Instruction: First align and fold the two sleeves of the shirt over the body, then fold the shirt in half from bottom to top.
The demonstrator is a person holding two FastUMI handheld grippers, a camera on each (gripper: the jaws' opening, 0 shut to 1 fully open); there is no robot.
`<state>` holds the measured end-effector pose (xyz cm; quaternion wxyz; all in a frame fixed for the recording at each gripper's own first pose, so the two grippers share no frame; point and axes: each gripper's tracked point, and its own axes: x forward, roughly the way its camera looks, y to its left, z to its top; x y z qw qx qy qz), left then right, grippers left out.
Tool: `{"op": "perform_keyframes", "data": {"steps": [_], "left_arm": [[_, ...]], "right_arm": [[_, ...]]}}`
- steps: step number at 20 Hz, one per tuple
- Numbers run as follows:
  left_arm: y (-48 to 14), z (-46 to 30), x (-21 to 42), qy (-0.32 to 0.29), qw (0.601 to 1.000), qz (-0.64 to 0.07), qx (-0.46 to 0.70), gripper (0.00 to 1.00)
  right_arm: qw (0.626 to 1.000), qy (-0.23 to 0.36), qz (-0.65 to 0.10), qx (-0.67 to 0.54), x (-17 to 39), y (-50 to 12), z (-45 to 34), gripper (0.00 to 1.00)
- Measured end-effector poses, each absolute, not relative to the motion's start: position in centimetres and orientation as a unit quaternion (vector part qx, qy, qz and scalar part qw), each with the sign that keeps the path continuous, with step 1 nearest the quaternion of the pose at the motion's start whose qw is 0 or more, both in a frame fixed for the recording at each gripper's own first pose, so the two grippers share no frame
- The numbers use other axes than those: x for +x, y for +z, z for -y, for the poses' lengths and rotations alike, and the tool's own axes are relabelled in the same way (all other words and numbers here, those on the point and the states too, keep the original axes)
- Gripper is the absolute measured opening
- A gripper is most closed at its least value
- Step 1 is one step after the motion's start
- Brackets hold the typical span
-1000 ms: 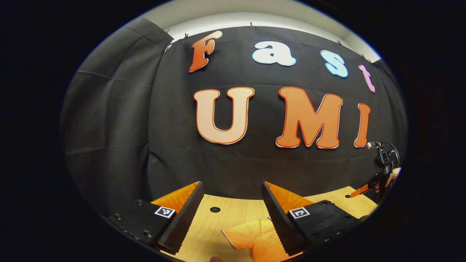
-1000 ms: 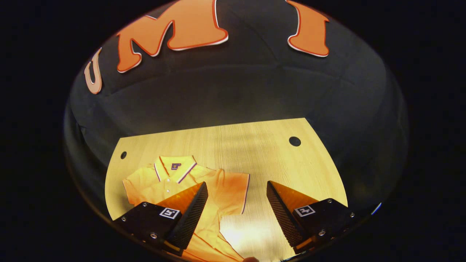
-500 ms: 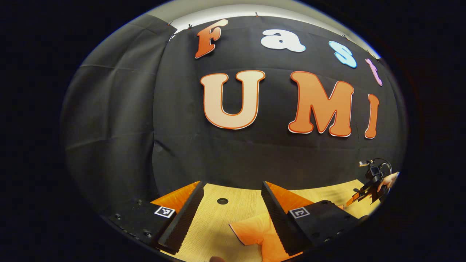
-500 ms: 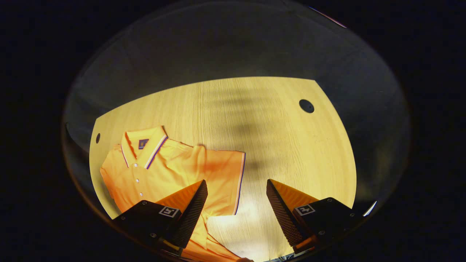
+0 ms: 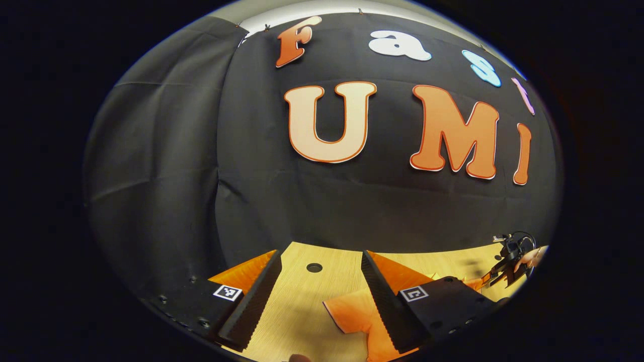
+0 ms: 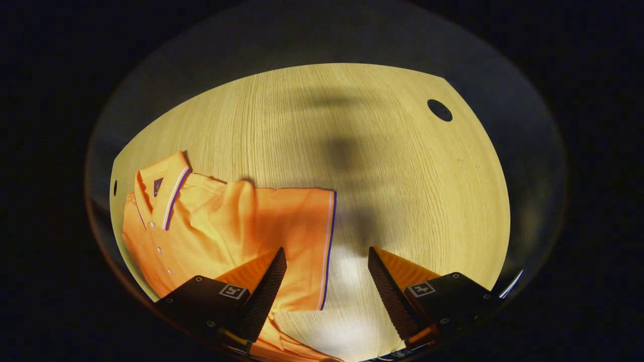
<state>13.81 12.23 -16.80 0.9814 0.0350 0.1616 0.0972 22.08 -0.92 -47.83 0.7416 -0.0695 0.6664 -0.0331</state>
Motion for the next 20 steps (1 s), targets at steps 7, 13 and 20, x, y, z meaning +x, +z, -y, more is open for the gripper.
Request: {"op": "perform_keyframes", "data": {"steps": [7, 13, 20], "left_arm": [[-18.1, -13.0, 13.5, 0.105, 0.978, -0.177, 0.026, 0.98], [-19.0, -13.6, 13.1, 0.113, 0.976, -0.188, 0.012, 0.98], [-19.4, -14.2, 12.8, 0.118, 0.974, -0.195, 0.006, 0.98]], "right_arm": [[0.737, -0.032, -0.673, -0.053, 22.0, -48.4, 0.8, 0.99], [0.742, -0.025, -0.668, -0.051, 22.0, -48.6, 0.3, 0.76], [0.744, -0.037, -0.667, -0.027, 21.5, -48.5, -0.6, 0.08]]}}
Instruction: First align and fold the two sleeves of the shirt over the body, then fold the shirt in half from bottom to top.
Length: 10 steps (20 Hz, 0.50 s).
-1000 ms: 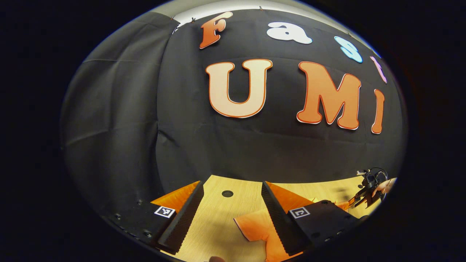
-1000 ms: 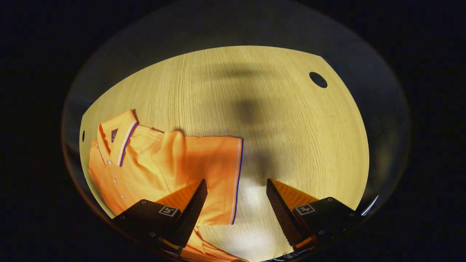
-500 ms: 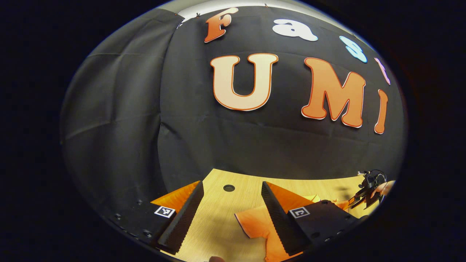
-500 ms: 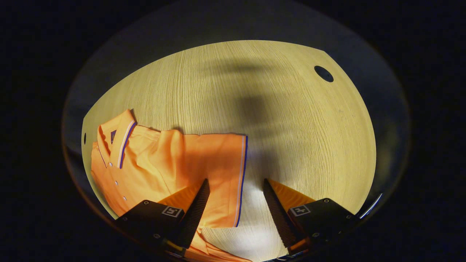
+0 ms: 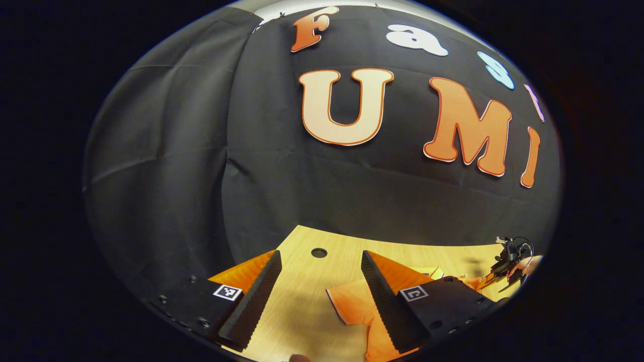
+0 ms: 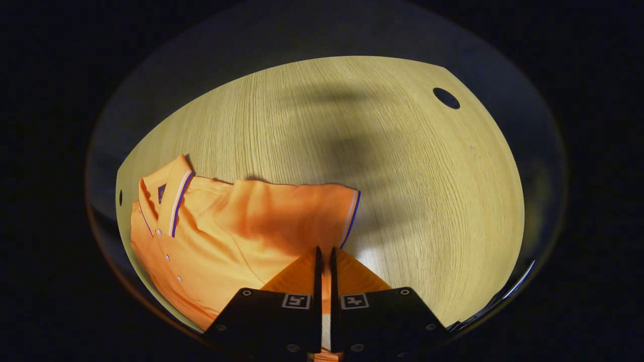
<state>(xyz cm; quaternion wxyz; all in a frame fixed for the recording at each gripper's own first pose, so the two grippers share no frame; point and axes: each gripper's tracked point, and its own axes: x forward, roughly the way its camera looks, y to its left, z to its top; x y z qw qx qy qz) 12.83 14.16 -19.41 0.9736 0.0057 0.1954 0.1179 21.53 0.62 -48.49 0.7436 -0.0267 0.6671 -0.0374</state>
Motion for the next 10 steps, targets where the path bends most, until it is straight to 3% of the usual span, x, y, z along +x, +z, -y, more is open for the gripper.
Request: {"op": "perform_keyframes", "data": {"steps": [10], "left_arm": [[-17.8, -16.3, 11.4, 0.111, 0.977, -0.182, 0.004, 0.98]], "right_arm": [[0.778, -0.032, -0.623, -0.08, 22.1, -44.4, -2.7, 0.07]]}}
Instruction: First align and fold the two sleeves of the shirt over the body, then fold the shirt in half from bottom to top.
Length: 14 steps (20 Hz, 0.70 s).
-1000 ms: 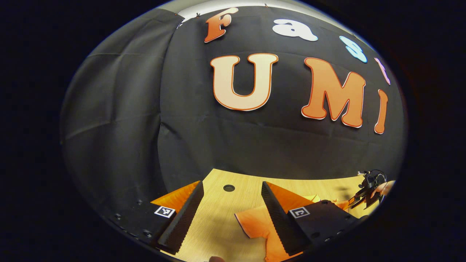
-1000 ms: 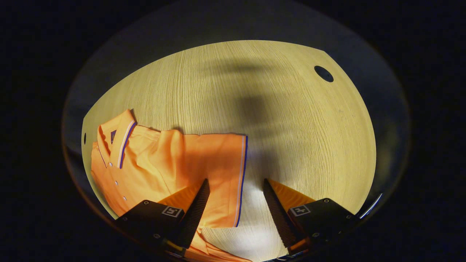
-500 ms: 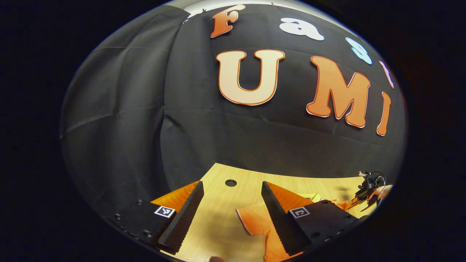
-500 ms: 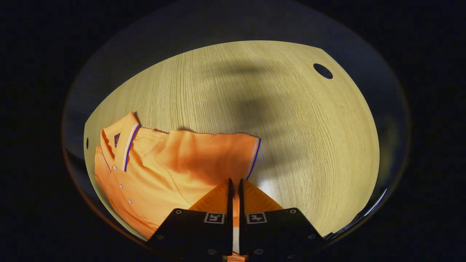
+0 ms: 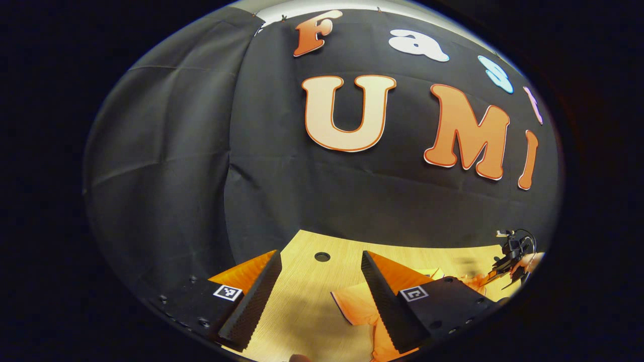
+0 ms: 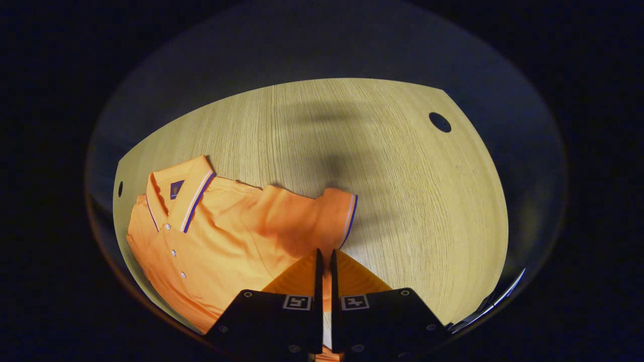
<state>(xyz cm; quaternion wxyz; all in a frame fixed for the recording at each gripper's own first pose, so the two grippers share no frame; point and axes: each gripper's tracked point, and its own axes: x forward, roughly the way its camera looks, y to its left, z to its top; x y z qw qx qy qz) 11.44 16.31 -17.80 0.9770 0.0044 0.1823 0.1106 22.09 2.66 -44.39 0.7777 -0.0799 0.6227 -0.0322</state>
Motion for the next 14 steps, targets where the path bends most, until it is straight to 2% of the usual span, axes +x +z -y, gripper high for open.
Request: {"op": "perform_keyframes", "data": {"steps": [7, 14], "left_arm": [[-17.4, -18.4, 10.3, 0.107, 0.978, -0.178, -0.011, 0.98], [-17.3, -20.9, 9.4, 0.106, 0.977, -0.181, -0.022, 0.98]], "right_arm": [[0.798, -0.007, -0.594, -0.101, 21.8, -40.5, -7.6, 0.07], [0.805, 0.044, -0.583, -0.101, 20.2, -39.7, -15.6, 0.07]]}}
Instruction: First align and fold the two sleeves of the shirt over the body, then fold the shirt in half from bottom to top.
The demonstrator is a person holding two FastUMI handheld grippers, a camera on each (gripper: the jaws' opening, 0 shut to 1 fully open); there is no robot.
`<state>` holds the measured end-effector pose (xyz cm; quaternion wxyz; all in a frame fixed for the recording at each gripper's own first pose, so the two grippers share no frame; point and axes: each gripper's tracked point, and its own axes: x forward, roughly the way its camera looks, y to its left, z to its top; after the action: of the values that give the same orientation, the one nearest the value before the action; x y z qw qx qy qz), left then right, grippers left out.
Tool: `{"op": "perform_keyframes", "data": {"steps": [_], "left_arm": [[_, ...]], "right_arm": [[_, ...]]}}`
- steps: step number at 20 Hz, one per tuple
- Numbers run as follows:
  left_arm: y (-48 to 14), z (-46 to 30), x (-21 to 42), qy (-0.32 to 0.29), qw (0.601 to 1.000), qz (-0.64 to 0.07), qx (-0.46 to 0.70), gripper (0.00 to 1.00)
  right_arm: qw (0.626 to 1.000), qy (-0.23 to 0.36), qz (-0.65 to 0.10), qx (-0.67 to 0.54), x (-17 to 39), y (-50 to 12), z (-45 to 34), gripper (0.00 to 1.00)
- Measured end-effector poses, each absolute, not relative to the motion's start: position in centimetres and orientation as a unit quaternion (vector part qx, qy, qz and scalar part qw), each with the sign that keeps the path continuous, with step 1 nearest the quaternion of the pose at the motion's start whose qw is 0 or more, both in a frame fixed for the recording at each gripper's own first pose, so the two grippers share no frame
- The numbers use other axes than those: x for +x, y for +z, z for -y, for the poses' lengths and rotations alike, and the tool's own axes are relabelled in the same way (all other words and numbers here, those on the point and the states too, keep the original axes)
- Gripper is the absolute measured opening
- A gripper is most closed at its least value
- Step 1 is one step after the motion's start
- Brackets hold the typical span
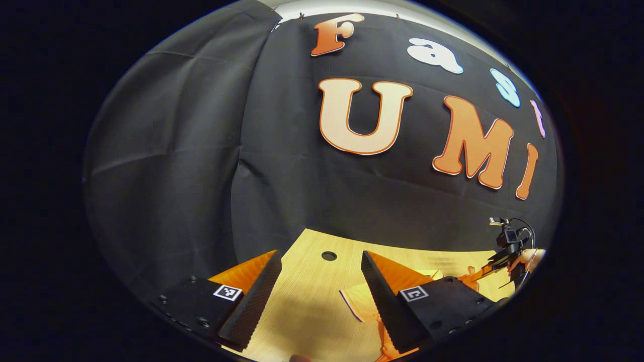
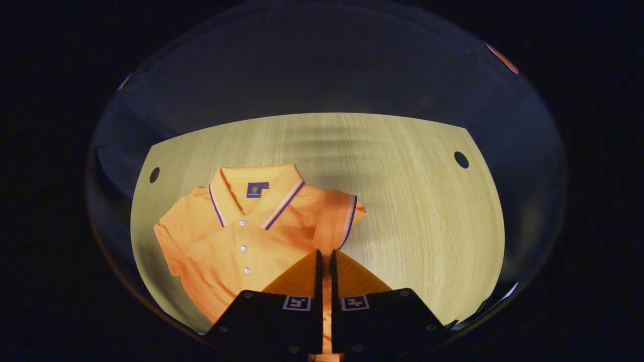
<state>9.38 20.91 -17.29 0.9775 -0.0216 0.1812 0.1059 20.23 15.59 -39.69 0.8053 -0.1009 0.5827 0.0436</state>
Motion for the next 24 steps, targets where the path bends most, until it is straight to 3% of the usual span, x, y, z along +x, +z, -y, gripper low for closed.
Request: {"op": "perform_keyframes", "data": {"steps": [12, 14, 18, 21, 24], "left_arm": [[-18.7, -22.4, 8.2, 0.106, 0.973, -0.203, -0.031, 0.98], [-19.2, -21.5, 8.4, 0.101, 0.972, -0.21, -0.036, 0.98], [-19.9, -19.9, 9.4, 0.091, 0.971, -0.219, -0.034, 0.98], [-20.7, -18.8, 9.8, 0.084, 0.969, -0.23, -0.042, 0.98], [-21.3, -17.5, 10.4, 0.078, 0.966, -0.24, -0.046, 0.98]], "right_arm": [[0.791, 0.14, -0.592, -0.072, 17.4, -41.8, -25.5, 0.07], [0.784, 0.175, -0.594, -0.036, 16.6, -41.3, -27.9, 0.13], [0.79, 0.202, -0.578, -0.031, 16.2, -40.4, -28.9, 0.57], [0.802, 0.202, -0.561, -0.02, 16.4, -39.2, -28.7, 0.99], [0.818, 0.196, -0.54, -0.017, 16.9, -37.8, -27.6, 0.99]]}}
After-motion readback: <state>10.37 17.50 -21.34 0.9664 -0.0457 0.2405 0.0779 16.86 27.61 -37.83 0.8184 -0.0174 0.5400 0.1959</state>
